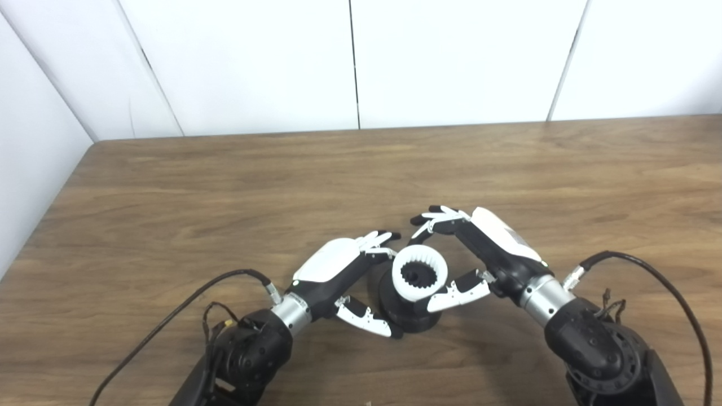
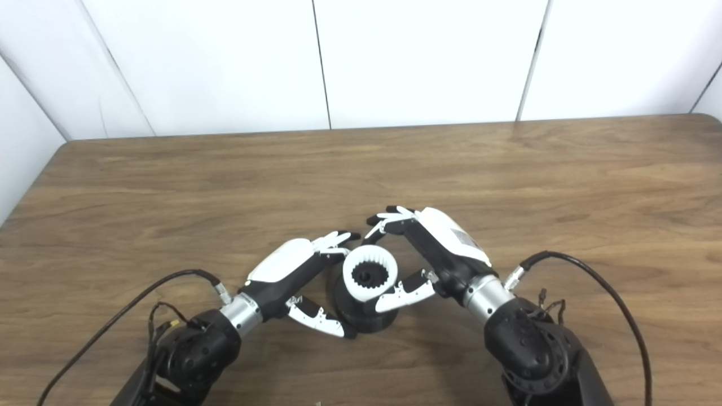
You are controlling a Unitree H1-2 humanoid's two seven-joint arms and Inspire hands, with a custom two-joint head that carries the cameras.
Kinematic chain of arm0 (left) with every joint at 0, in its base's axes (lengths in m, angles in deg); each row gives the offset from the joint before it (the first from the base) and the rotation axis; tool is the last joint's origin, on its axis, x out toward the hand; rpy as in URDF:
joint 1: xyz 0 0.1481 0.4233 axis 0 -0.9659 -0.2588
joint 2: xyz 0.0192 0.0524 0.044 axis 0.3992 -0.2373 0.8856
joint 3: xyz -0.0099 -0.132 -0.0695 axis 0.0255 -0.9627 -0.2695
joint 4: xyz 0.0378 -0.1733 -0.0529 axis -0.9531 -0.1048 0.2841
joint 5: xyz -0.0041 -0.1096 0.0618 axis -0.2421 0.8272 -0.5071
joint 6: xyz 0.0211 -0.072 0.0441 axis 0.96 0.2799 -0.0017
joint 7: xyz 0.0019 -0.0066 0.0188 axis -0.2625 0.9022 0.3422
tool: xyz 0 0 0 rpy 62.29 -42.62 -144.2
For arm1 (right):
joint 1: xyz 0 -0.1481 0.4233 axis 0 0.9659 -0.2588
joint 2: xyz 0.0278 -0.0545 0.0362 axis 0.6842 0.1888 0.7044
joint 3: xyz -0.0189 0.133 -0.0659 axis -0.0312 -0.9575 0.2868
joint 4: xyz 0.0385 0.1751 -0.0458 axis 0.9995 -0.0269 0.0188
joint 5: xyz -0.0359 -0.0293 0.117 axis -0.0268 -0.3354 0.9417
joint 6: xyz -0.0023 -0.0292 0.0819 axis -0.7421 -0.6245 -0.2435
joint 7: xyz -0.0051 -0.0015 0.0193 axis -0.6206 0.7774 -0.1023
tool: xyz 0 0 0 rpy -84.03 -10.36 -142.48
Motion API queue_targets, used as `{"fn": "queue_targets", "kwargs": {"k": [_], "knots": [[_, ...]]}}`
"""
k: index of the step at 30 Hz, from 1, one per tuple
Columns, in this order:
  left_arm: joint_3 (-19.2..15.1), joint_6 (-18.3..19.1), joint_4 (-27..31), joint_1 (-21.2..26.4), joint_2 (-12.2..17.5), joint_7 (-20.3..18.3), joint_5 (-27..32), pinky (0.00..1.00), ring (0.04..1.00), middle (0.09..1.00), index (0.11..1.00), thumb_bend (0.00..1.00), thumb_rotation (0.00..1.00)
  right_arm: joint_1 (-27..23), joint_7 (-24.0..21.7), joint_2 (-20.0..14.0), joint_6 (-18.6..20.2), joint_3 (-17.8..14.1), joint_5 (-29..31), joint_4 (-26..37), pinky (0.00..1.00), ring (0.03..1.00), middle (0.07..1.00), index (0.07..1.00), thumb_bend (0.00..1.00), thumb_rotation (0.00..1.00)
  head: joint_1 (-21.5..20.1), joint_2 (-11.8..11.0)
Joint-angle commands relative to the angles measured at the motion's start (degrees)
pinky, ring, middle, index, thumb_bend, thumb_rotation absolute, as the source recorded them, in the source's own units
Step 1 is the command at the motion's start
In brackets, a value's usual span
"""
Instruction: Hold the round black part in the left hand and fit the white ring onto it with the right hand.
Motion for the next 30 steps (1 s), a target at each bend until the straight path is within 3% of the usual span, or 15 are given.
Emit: {"fn": "queue_targets", "kwargs": {"k": [1, 30], "knots": [[0.2, 1.1, -0.9, 0.5, 0.5, -0.8, -1.1, 0.99, 1.000, 0.979, 0.709, 0.76, 0.27, -1.8, 0.6, -0.1, -1.1, -0.3, 0.1, 1.1, 1.00, 0.957, 0.849, 0.487, 0.52, 0.16, 0.2, 0.0], [0.6, 1.3, -0.3, 0.1, 0.0, -0.7, -1.9, 0.95, 1.000, 0.980, 0.710, 0.76, 0.28, -2.4, 0.5, 0.1, -1.4, 0.9, -0.7, 0.3, 1.00, 0.959, 0.848, 0.488, 0.52, 0.16, 0.1, 0.3]]}}
